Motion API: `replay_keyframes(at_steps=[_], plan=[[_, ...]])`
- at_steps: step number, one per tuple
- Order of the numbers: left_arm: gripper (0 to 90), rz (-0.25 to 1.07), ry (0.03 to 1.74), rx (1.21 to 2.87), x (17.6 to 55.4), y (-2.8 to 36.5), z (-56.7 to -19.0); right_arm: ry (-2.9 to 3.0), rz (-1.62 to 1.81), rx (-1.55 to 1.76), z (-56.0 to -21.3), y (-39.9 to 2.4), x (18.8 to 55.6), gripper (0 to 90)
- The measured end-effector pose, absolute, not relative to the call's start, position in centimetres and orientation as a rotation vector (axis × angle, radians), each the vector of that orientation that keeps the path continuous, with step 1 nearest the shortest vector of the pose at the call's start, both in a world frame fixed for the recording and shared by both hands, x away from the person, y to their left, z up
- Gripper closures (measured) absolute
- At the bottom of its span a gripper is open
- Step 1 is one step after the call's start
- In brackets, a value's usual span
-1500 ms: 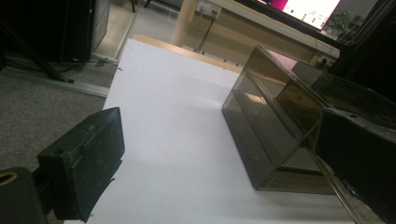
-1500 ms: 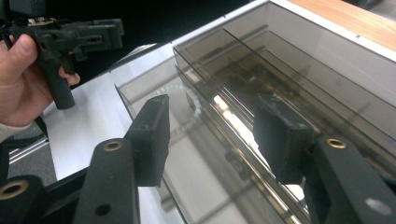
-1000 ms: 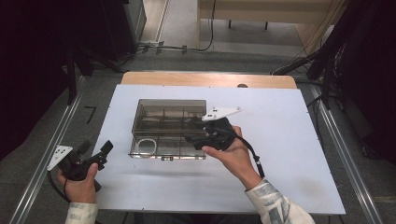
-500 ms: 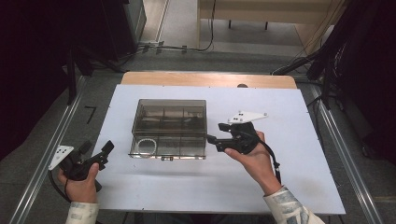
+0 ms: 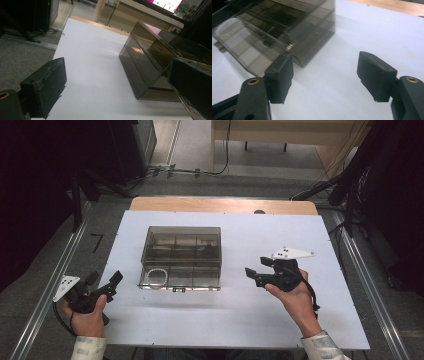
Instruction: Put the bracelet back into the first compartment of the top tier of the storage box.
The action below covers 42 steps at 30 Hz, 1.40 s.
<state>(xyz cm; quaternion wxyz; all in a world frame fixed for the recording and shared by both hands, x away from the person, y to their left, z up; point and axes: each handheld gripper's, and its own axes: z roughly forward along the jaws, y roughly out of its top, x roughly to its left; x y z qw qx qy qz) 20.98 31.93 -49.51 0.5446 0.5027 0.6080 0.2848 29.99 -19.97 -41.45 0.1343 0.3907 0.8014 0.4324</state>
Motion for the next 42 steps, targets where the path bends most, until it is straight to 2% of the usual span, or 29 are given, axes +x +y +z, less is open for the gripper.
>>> replay_keyframes(at_steps=[12, 22, 42], plan=[[2.5, 0.676, 1.447, 1.197, 21.0, 31.8, -49.5, 2.203, 1.172, 1.3, -43.8, -25.1, 29.6, 20.8], [2.5, 0.677, 1.447, 1.197, 21.0, 31.8, -49.5, 2.155, 1.096, 1.343, -44.8, -27.5, 29.4, 18.0], [2.5, 0.676, 1.447, 1.199, 21.0, 31.8, -49.5, 2.071, 0.963, 1.429, -46.1, -32.2, 28.3, 16.8]])
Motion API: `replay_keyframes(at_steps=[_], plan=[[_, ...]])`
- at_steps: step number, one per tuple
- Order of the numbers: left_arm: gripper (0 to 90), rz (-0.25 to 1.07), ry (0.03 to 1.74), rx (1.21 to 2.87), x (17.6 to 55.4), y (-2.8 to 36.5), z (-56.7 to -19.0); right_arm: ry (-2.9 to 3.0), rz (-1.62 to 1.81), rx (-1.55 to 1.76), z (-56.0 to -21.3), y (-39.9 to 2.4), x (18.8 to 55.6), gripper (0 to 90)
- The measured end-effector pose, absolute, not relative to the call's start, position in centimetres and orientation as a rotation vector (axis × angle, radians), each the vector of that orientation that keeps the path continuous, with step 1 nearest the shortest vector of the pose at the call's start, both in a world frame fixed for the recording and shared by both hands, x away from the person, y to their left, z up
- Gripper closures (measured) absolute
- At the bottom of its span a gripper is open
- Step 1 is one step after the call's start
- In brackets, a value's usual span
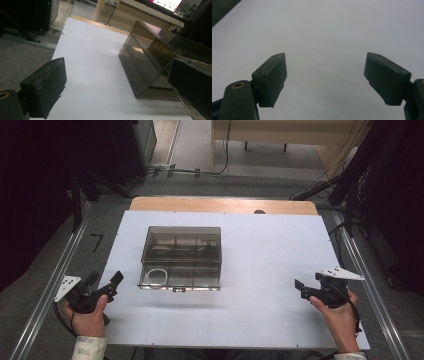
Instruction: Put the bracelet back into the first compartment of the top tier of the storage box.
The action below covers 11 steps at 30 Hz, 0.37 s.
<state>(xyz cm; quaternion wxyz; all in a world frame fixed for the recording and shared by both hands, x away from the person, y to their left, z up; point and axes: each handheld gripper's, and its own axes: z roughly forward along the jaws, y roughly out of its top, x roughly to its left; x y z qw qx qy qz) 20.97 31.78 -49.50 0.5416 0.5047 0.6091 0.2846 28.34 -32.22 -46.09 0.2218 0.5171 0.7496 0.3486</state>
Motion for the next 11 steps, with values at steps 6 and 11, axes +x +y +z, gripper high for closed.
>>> replay_keyframes(at_steps=[6, 11], plan=[[2.5, 0.675, 1.446, 1.199, 21.0, 31.8, -49.5, 2.064, 0.942, 1.454, -46.4, -33.4, 27.9, 16.0], [2.5, 0.677, 1.447, 1.199, 20.9, 31.8, -49.5, 2.05, 0.929, 1.471, -46.6, -34.4, 27.4, 14.8]])
